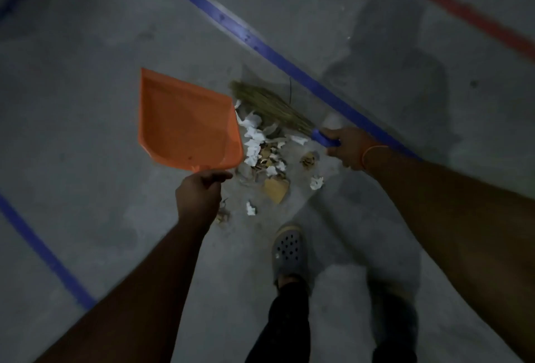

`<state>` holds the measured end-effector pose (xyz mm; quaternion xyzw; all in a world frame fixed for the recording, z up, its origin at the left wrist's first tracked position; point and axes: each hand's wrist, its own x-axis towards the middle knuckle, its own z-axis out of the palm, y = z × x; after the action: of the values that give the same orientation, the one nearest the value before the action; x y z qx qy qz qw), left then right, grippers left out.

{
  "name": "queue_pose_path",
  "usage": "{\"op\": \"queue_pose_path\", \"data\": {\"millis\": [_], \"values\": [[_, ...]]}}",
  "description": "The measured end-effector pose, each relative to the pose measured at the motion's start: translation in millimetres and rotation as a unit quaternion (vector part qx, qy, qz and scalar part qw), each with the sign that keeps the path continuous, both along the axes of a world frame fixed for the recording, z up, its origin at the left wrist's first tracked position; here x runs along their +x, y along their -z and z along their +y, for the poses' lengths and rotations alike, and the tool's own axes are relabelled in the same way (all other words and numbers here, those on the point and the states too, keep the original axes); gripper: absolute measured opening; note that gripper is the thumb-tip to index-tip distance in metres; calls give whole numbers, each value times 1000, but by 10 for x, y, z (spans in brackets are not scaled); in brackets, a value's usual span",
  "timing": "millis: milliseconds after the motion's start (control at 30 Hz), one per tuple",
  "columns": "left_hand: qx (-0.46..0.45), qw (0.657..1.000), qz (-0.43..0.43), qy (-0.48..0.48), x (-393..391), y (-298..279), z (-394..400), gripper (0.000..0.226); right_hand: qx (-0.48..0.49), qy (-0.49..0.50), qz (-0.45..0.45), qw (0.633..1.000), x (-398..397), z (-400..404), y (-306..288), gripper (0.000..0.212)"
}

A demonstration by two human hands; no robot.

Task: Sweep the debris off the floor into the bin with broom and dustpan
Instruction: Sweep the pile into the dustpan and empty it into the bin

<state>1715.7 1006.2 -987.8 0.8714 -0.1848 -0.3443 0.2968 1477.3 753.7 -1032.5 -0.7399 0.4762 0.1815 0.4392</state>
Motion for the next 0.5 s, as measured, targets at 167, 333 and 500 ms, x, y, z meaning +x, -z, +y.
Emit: {"op": "queue_pose_path", "data": {"millis": [167, 333, 500], "values": [[-10, 999, 15, 44, 239, 90, 116, 38, 35, 20, 41, 998, -201, 811, -55, 62], [4, 991, 14, 135, 447, -25, 297, 41, 78, 81, 73, 991, -650, 1835, -323, 65], [-10, 976, -11, 215, 728, -283, 526, 42, 49, 174, 44, 983, -857, 2971, -683, 70]]}}
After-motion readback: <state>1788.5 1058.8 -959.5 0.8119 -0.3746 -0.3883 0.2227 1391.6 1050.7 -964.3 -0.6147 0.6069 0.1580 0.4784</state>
